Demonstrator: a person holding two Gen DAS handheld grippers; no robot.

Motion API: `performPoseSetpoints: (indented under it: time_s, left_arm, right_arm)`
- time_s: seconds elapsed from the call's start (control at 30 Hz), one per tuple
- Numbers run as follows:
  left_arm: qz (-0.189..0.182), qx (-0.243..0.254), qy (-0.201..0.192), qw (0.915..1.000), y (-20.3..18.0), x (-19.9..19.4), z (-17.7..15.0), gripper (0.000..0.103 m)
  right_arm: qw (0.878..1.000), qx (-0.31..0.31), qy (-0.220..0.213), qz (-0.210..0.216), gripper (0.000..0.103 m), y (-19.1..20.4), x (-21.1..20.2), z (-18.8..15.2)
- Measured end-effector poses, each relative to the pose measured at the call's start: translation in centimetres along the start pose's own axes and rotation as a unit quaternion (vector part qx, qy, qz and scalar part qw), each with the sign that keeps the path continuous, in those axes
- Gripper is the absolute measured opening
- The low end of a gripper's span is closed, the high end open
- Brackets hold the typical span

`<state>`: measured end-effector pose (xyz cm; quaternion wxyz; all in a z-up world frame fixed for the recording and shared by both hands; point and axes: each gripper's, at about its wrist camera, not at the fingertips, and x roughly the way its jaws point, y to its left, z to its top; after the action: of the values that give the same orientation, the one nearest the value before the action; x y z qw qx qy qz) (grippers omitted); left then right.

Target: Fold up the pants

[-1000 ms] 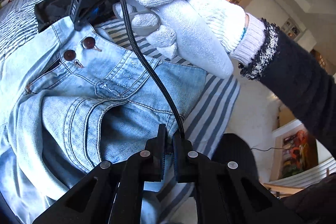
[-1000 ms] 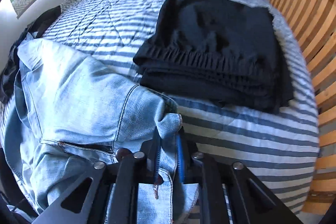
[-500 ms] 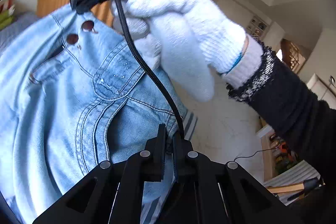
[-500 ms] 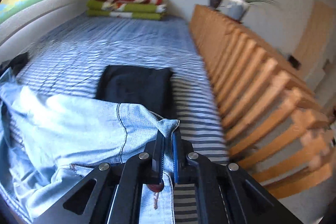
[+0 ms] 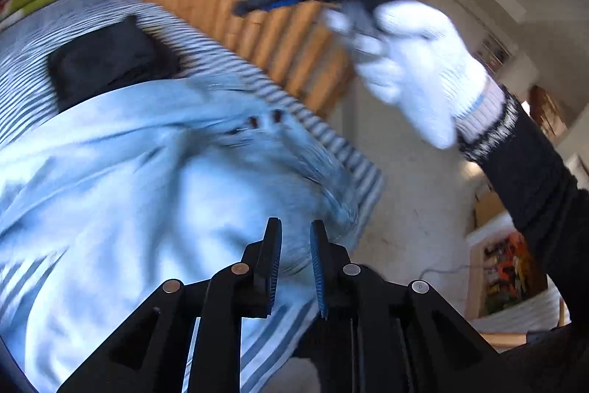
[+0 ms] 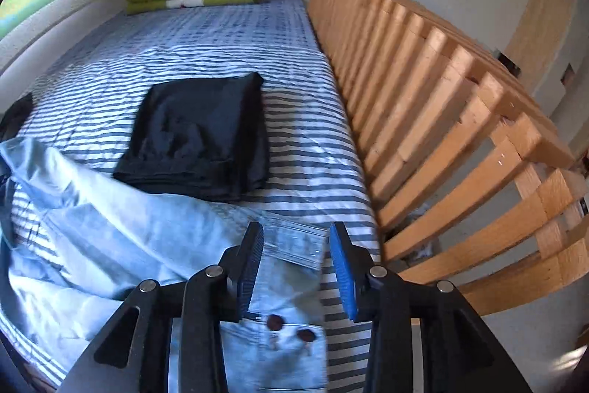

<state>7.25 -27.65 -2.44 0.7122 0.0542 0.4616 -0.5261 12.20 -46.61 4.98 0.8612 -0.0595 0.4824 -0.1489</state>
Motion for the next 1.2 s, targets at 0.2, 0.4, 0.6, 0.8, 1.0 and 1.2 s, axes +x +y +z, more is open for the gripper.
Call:
performPoseSetpoints:
  time_s: [0.2,0.4,0.6,0.8,1.0,1.2]
  left_arm:
    - [0.119,-0.113,-0.070,0.9839,7.6,-10.4,-6.2,0.018]
    - [0.261,-0.229,-0.112,0.9310,15.8,-19.6,-14.0,0.019]
    - [0.331,-0.338,-0.127,0.8717,22.1,-25.4,-22.8,0.019]
    - [0.336,-0.393,-0.149,0.8430,26.6,-29.2,-28.9,0.022]
    - [0.360,-0.412,-0.159,0.8217,30.1,-31.2,-31.7,0.024]
    - [0.386,-0.404,-0.154,0.8147,31.9,-31.4,-31.8,0.042]
  right_arm:
    - [0.990,-0.090,-0.034,0.103,0.034,12.8,-2.1,1.2]
    - [0.962,-0.200,-0.051,0.181,0.034,29.0,-2.0,2.2]
    - [0.928,-0.286,-0.005,0.238,0.034,45.9,-0.5,2.1]
    - [0.906,-0.335,0.027,0.259,0.048,58.5,1.8,2.8]
    - [0.907,-0.352,0.042,0.228,0.052,66.4,4.8,4.4]
    - [0.906,-0.346,0.080,0.228,0.052,68.7,7.1,4.6]
